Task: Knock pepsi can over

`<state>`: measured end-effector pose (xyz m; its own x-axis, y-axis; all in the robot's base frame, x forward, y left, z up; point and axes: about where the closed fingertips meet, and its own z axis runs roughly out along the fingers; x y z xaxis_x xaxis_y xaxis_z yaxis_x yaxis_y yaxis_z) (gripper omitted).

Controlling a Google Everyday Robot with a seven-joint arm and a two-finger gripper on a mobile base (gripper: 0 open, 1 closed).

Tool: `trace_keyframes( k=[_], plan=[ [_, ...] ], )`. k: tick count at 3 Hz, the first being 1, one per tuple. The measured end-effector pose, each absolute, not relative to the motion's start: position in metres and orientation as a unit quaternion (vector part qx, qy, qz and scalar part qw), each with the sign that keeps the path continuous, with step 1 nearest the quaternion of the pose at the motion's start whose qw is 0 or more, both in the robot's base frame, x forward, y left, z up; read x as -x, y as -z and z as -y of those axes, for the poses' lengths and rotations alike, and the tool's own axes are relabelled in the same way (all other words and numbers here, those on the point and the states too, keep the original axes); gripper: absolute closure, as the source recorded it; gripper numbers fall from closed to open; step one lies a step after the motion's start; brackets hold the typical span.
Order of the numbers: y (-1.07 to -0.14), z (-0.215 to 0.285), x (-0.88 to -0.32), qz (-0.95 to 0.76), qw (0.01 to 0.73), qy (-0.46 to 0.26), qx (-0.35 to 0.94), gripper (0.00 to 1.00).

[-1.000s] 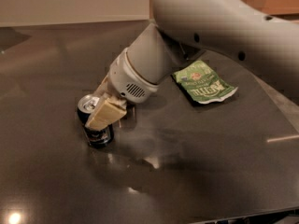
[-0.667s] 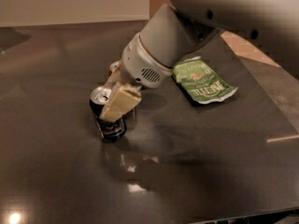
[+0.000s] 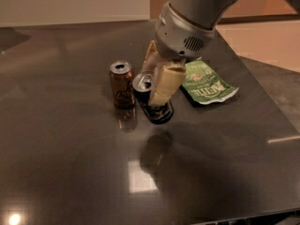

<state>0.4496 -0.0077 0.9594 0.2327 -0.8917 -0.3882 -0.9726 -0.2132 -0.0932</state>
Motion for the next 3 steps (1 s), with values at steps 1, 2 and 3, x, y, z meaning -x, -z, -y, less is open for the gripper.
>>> trace_keyframes(
  k=[1,2,3],
  plan=[
    [-0.957,0.042,-0.448,-0.579,0.105,-0.049,0.807,1.0],
    [-0.943,0.061,-0.447,-0.556,0.058,0.008,0.829,1.0],
    [-0.92,0.07,-0.445,-0.539,0.016,0.038,0.841,0.83]
  ],
)
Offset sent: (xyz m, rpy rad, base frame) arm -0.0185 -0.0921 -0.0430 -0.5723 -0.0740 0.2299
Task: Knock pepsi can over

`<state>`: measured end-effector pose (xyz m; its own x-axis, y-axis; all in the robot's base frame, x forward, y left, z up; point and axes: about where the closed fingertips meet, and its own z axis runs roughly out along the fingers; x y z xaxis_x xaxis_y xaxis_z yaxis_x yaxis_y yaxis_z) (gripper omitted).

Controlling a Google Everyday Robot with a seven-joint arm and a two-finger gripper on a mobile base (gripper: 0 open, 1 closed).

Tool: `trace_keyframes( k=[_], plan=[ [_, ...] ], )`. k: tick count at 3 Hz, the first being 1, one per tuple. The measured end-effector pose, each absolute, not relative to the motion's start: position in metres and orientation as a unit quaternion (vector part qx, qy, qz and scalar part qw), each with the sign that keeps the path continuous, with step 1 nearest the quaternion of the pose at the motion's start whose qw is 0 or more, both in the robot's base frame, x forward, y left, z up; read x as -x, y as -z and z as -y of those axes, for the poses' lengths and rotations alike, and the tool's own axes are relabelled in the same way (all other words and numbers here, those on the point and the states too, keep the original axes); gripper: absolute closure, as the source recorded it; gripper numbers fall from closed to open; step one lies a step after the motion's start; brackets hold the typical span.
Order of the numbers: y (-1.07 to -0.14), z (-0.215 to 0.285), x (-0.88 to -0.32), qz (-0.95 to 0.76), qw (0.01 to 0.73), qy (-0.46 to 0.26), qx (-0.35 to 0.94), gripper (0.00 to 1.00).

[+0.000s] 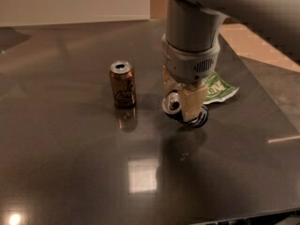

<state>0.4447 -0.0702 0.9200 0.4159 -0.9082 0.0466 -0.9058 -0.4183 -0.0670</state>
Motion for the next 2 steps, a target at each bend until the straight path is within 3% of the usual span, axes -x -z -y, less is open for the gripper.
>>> trace_keyframes(
  k=[2],
  plan=[
    [-0.8937,0.0759,-0.4379,-0.526,-0.007,0.052,0.849,0.36]
  ],
)
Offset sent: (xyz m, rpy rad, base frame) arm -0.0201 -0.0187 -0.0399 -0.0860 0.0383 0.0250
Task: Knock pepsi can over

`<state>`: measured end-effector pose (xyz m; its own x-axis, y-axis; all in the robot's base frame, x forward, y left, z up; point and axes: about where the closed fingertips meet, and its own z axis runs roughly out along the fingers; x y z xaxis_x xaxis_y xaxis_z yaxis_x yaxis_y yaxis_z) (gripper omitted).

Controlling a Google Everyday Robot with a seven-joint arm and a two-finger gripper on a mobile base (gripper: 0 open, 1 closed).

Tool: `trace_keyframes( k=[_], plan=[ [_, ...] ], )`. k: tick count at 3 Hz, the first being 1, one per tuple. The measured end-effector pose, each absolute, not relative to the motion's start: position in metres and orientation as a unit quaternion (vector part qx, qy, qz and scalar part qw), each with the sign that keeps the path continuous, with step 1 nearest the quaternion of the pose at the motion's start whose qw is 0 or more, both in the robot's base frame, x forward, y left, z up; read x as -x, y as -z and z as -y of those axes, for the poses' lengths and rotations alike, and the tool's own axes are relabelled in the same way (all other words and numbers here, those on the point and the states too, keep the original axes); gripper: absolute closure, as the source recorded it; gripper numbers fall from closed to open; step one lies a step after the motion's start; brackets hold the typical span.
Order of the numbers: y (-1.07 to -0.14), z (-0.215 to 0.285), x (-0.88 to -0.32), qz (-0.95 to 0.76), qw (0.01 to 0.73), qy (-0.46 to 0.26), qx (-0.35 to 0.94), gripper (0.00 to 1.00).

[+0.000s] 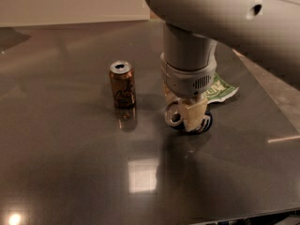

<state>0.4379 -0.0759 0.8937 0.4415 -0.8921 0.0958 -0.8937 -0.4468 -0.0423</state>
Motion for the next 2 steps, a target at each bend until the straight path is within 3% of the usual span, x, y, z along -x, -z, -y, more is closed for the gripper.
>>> trace_keyframes(
  k=[1,2],
  plan=[
    [-0.8951,0.0727,-0.4411,0.525,-0.002,-0.056,-0.849,0.13],
    [-0.8963,0.0702,-0.4435,0.525,-0.01,-0.06,-0.849,0.0]
  ],
)
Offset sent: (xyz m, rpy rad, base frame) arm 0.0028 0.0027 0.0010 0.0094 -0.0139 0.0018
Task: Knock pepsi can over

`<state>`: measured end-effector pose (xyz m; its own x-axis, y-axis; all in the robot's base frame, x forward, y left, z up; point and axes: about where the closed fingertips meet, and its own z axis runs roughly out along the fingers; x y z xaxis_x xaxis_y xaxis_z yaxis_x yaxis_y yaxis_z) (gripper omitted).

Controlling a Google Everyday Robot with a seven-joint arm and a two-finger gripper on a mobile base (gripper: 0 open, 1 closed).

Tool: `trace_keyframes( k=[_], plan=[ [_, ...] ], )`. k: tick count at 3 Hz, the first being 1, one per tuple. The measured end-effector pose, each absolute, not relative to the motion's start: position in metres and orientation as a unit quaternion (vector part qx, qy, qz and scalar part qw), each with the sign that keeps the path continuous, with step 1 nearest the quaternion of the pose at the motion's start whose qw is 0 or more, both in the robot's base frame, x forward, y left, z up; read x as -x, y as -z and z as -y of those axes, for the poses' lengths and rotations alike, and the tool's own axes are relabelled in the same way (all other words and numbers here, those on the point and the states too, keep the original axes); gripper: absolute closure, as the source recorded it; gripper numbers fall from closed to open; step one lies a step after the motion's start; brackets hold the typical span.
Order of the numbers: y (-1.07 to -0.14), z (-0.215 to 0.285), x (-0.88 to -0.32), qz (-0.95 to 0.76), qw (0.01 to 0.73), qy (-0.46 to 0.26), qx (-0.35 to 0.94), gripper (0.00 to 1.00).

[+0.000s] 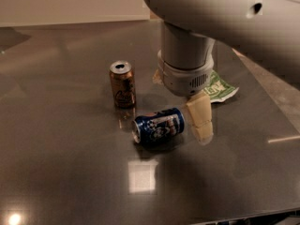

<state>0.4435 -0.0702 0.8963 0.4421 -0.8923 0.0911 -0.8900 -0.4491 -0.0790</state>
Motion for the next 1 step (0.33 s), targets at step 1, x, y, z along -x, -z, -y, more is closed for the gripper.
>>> trace_keyframes(
  k=[1],
  plan=[
    [-0.8963,0.0702,-0.4435,-0.525,0.01,0.06,0.849,0.0]
  ],
)
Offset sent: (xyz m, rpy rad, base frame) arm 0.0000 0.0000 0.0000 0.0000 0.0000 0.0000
